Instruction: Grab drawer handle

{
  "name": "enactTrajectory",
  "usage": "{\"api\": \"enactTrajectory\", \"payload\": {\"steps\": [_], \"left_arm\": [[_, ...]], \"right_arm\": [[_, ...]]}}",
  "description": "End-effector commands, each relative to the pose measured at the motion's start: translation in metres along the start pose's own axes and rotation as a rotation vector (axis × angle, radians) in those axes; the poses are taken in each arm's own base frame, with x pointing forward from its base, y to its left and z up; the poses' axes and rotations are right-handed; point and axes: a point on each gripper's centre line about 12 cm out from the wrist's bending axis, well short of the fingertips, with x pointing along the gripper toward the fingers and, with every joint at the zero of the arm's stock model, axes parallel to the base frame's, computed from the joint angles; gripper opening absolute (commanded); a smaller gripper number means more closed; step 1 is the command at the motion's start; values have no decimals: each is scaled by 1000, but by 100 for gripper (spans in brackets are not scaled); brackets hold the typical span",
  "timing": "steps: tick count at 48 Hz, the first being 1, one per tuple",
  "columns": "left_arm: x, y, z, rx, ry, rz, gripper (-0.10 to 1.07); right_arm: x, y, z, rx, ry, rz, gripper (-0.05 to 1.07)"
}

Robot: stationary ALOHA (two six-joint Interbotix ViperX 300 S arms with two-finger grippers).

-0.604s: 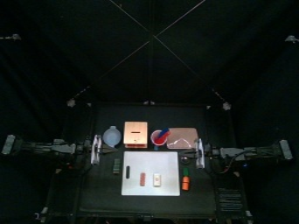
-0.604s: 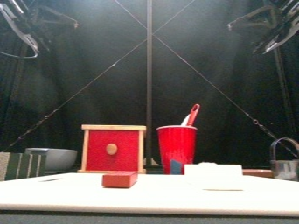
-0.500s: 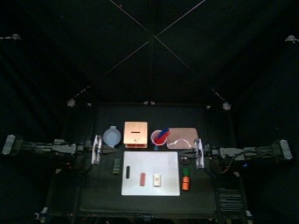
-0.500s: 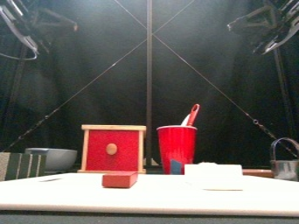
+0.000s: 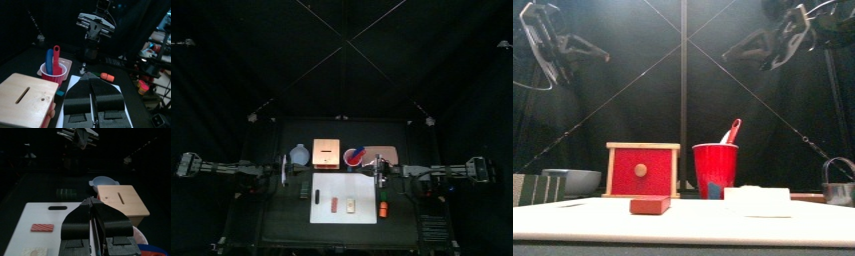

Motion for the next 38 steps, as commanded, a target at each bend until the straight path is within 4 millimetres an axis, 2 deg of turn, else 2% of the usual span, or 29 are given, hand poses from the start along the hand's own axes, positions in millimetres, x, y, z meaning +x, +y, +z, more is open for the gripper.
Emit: {"api": "enactTrajectory", "payload": {"steps": [1,9,23,31,38], "left_arm": [[3,8,1,-85,-66,62,5],[-1,26,-9,-255,-107,200,6],[1,26,-27,-432,-47,267,6],[3,26,-39,-499,-5,288,6],[9,26,-50,-548,33,307,6]], "right_arm": [[21,-13,14,-13,-43,-32,1],[64,-34,10,-14,-58,-72,1],[139,-62,-18,-12,-4,-114,1],[171,-80,-37,-7,23,-140,1],[188,-92,-52,-2,45,-159,1]]}}
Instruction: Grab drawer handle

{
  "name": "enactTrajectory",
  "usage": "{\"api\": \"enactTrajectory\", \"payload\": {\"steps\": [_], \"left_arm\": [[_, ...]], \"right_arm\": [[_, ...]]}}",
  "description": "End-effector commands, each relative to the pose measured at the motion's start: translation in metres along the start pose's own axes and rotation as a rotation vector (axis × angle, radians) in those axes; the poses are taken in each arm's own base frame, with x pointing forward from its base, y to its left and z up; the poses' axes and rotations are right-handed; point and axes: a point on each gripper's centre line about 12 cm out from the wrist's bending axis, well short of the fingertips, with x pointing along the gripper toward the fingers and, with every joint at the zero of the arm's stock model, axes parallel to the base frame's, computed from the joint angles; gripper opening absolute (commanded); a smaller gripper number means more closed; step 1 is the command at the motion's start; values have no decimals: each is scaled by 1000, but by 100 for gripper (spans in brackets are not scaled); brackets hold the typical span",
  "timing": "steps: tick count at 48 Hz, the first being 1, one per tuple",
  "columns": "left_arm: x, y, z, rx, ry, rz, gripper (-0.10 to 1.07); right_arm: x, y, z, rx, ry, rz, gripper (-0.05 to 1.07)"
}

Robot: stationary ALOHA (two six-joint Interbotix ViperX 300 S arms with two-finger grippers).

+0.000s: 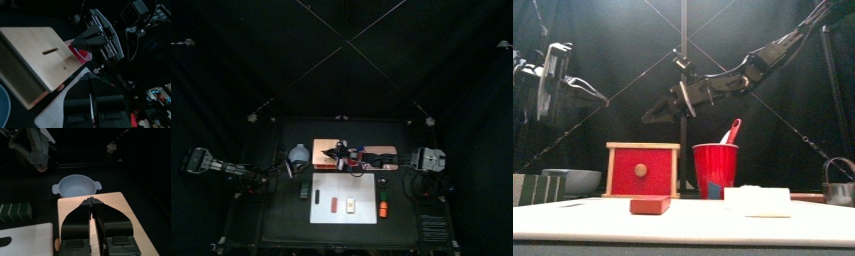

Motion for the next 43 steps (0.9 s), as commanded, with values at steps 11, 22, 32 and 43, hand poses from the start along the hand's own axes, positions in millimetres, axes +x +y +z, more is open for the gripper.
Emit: {"api": "enactTrajectory", "payload": {"steps": [11,22,32,43], "left_arm": [[21,-15,-14,-56,57,-18,6],[46,-18,-34,-74,113,16,6],[64,-18,-48,-136,140,56,20],[72,-14,-54,-323,134,104,57]], "right_arm": [[15,-15,-1,1,-6,-29,1],[20,-14,-14,1,20,-26,1],[23,-12,-27,1,58,-21,1],[24,-9,-32,-45,90,6,1]]}}
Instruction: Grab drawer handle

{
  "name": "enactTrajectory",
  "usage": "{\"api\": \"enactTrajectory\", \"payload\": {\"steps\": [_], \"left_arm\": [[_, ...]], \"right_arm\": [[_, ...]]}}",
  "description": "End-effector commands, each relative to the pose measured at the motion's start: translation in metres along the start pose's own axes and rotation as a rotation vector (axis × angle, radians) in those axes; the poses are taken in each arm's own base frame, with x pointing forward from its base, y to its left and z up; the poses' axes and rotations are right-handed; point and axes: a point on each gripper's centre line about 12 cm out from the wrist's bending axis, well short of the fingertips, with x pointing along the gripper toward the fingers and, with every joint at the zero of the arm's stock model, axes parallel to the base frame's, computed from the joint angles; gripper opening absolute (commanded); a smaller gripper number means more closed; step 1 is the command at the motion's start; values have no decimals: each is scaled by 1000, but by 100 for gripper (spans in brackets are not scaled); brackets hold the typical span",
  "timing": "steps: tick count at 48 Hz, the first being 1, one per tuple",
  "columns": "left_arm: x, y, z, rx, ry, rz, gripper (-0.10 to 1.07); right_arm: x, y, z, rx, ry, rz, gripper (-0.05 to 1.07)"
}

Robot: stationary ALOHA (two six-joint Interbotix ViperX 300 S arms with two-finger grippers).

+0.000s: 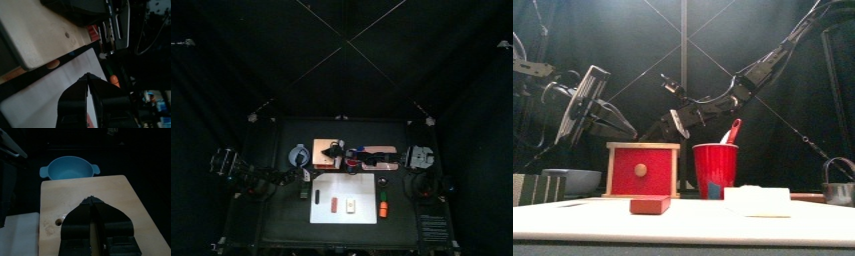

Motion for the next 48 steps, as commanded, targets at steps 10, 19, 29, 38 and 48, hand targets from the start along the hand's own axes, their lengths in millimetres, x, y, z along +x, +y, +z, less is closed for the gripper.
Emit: {"api": "enactTrajectory", "payload": {"steps": [10,19,29,38,48], "left_arm": [[9,0,0,-283,-21,19,88],[23,3,-3,-287,-24,43,94],[39,10,-4,-272,-36,75,94],[47,19,-6,-263,-42,105,93],[53,26,-2,-266,-62,132,93]], "right_arm": [[1,-3,13,-26,-13,2,1],[6,-1,10,-27,-6,7,1],[6,0,4,-26,9,10,1],[5,3,-3,-24,36,15,1],[6,6,-2,-26,35,20,1]]}}
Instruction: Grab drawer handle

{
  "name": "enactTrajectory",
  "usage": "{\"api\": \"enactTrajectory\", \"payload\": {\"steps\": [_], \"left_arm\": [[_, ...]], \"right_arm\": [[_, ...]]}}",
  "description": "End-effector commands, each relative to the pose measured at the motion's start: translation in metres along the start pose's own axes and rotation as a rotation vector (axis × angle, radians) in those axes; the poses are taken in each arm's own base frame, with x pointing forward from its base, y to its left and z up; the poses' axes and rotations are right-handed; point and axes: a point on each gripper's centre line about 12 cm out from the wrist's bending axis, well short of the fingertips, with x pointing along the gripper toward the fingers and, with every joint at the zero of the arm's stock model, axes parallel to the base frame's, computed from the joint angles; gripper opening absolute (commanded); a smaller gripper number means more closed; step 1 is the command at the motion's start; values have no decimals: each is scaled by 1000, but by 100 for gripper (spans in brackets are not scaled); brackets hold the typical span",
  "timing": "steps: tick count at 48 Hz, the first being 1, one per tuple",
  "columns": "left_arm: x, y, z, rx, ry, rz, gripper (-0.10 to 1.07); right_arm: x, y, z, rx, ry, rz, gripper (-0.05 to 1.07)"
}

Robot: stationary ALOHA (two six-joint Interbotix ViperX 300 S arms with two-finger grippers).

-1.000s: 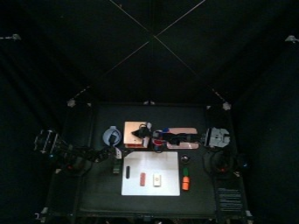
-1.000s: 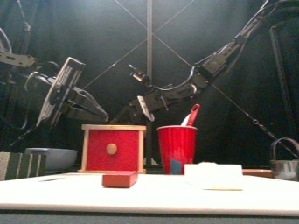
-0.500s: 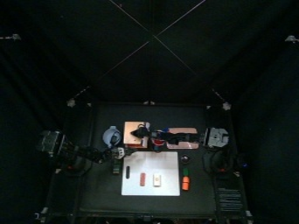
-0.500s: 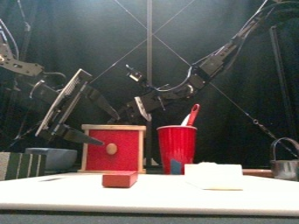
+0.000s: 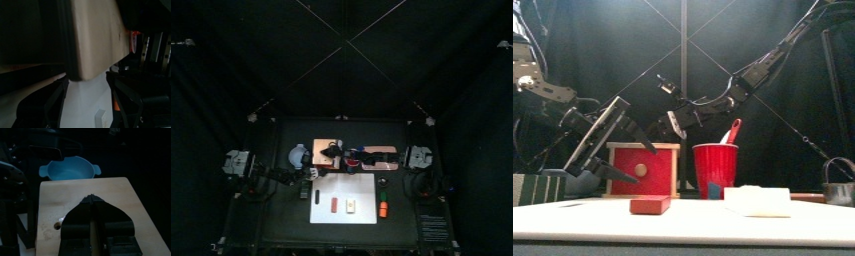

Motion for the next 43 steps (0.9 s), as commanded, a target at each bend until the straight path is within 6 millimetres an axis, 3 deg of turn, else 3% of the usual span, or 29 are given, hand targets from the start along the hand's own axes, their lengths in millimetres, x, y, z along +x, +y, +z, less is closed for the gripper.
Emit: {"api": "enactTrajectory", "payload": {"steps": [1,18,26,43], "left_arm": [[6,-8,4,-12,-21,-23,93],[9,-4,16,45,-54,-3,87],[12,-6,16,67,-58,7,80],[12,-5,12,78,-40,20,76]], "right_arm": [[-2,2,1,-2,12,4,1],[-2,3,1,8,13,4,1],[-1,3,0,8,14,4,1],[0,3,-2,13,19,4,1]]}}
